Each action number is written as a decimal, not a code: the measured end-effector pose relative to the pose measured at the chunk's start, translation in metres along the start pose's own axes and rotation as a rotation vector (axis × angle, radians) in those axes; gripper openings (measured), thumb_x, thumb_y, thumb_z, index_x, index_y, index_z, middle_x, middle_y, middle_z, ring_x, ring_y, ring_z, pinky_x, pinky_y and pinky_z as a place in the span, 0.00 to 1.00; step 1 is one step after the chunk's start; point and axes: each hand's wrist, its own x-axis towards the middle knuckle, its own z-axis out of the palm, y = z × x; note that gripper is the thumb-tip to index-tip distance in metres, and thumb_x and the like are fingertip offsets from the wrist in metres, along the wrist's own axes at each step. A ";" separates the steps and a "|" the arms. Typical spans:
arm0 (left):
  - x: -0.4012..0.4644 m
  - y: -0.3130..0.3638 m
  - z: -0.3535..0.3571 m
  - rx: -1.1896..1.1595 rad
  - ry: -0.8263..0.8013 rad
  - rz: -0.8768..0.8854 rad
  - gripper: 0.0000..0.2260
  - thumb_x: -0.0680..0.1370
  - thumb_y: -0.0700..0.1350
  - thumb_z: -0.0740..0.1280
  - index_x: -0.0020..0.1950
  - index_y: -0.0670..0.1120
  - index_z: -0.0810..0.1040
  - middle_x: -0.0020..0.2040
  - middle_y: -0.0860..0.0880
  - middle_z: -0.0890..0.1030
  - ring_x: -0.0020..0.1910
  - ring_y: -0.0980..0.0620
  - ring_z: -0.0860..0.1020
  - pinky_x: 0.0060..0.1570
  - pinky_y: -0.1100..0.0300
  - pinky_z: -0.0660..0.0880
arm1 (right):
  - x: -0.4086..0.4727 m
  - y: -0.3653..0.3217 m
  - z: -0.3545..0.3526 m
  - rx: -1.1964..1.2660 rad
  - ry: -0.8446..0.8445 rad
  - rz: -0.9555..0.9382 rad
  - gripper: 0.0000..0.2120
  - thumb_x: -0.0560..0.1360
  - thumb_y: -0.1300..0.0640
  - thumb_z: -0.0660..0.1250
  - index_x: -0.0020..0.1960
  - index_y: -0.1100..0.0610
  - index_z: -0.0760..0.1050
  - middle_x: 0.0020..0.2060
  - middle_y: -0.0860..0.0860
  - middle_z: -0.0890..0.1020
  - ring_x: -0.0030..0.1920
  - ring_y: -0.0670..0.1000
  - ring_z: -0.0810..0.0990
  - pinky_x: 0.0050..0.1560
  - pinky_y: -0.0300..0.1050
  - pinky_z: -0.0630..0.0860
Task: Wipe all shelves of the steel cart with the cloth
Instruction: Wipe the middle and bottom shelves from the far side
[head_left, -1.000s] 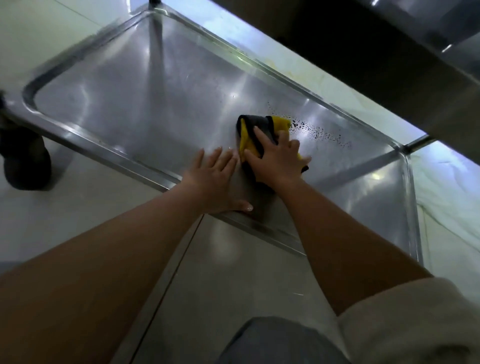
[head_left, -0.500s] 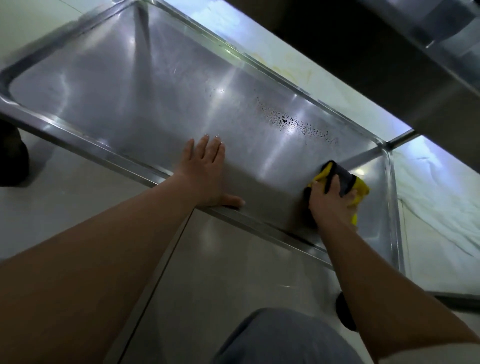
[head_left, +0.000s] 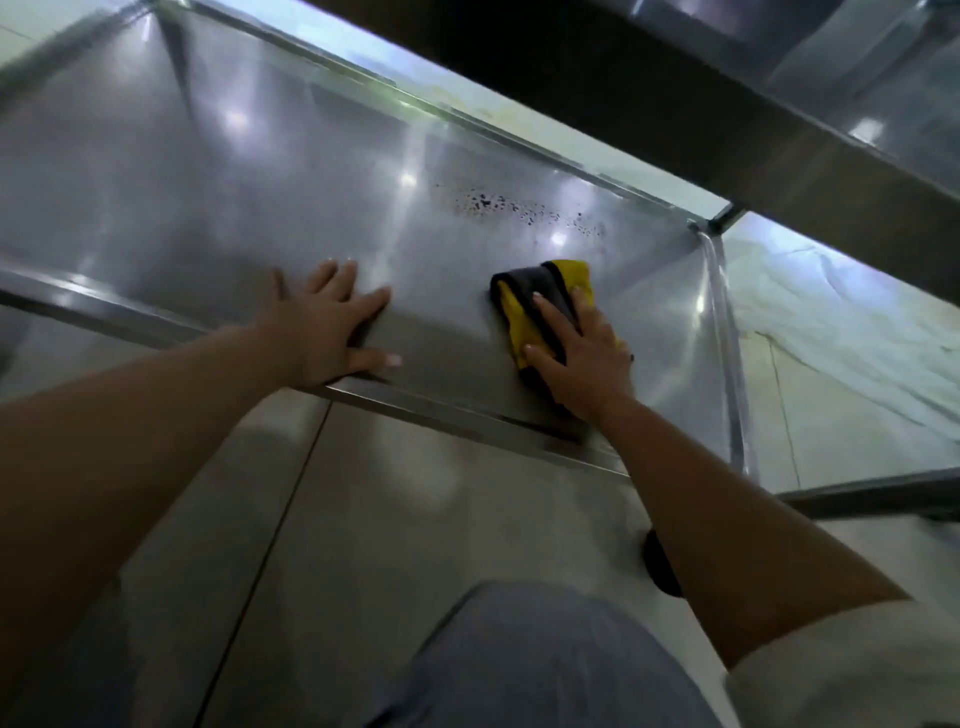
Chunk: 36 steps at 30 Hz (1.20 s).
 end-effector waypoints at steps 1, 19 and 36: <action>0.001 0.003 0.001 0.014 0.037 0.037 0.44 0.65 0.76 0.45 0.78 0.56 0.52 0.79 0.47 0.50 0.77 0.44 0.49 0.71 0.37 0.51 | -0.013 0.023 0.000 0.017 0.015 0.081 0.29 0.76 0.36 0.57 0.74 0.32 0.49 0.78 0.46 0.47 0.76 0.56 0.52 0.70 0.65 0.56; 0.010 0.019 0.007 0.103 0.064 0.279 0.37 0.72 0.72 0.44 0.77 0.57 0.55 0.78 0.50 0.56 0.76 0.46 0.54 0.73 0.49 0.54 | -0.048 -0.007 0.013 0.140 0.131 0.602 0.32 0.77 0.33 0.50 0.77 0.41 0.47 0.78 0.56 0.44 0.75 0.65 0.48 0.70 0.68 0.47; -0.067 -0.159 -0.009 -0.002 0.046 -0.408 0.38 0.71 0.74 0.45 0.78 0.58 0.47 0.79 0.47 0.48 0.77 0.43 0.48 0.73 0.41 0.48 | -0.022 -0.095 0.018 0.114 0.139 0.477 0.32 0.76 0.34 0.54 0.77 0.39 0.50 0.78 0.53 0.47 0.75 0.63 0.52 0.71 0.68 0.51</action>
